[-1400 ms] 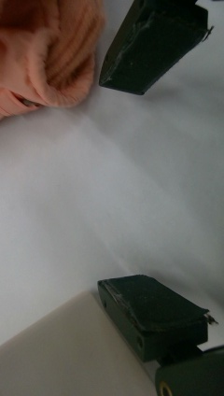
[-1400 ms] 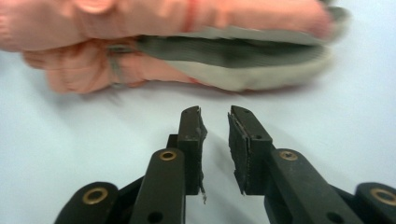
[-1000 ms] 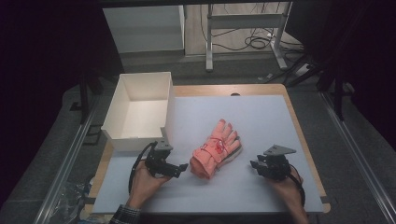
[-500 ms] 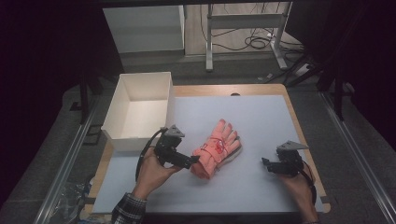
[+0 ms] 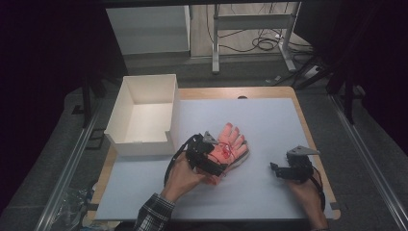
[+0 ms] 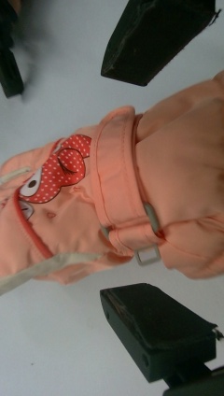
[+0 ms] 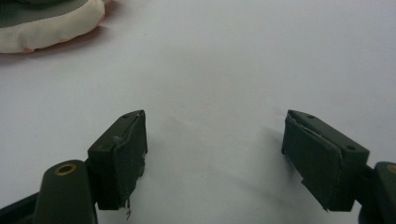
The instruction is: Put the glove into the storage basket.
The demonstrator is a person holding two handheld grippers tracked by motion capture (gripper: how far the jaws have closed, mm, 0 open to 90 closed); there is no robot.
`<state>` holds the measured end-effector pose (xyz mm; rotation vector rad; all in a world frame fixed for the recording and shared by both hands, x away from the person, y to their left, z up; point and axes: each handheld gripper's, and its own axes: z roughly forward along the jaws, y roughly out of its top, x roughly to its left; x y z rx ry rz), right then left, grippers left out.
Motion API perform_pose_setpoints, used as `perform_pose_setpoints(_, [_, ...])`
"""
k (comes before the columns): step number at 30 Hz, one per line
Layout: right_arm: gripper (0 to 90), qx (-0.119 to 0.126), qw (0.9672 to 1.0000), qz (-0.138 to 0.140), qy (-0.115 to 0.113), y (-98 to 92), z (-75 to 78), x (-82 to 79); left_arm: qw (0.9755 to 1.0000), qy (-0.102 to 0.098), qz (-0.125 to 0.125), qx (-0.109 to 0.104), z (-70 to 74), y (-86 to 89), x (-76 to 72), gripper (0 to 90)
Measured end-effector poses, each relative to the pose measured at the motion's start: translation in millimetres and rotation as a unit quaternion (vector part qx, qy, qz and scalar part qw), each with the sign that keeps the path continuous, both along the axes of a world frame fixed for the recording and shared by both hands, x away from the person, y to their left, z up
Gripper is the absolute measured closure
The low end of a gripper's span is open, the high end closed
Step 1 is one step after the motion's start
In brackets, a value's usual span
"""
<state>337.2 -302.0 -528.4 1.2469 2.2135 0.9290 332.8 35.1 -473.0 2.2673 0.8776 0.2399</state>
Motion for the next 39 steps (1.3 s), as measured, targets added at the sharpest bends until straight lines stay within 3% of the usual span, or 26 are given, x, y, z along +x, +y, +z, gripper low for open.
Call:
perform_pose_setpoints(7, [22.5,-0.001,1.0,0.001,-0.001,-0.2,-0.2,-0.2,0.9995,0.005,0.006,0.03,-24.0,-10.1,3.7,0.0])
perform_pose_setpoints(14, [22.4,-0.001,1.0,0.001,-0.002,-0.1,-0.3,-0.3,0.9991,0.017,0.003,0.039,-42.0,-14.9,5.0,0.5])
perform_pose_setpoints(19, [22.4,-0.001,1.0,0.001,-0.002,-0.1,-0.4,-0.3,0.9986,0.027,0.003,0.046,-50.1,-17.3,2.7,6.0])
perform_pose_setpoints(23, [22.4,-0.002,1.0,0.001,-0.002,-0.1,-0.5,-0.4,0.9982,0.037,0.003,0.046,-50.2,-15.9,1.7,14.0])
perform_pose_setpoints(27, [22.4,-0.002,1.0,0.001,-0.002,-0.1,-0.5,-0.4,0.9978,0.035,-0.005,0.056,-44.7,-18.2,-2.0,27.5])
perform_pose_setpoints(31, [22.4,-0.002,1.0,0.001,-0.003,-0.1,-0.5,-0.5,0.9974,0.046,-0.014,0.052,-40.2,-17.6,-1.1,40.9])
perform_pose_setpoints(39, [22.4,-0.002,1.0,0.001,-0.003,-0.1,-0.6,-0.5,0.9977,0.051,-0.022,0.038,-37.3,-13.0,0.0,47.5])
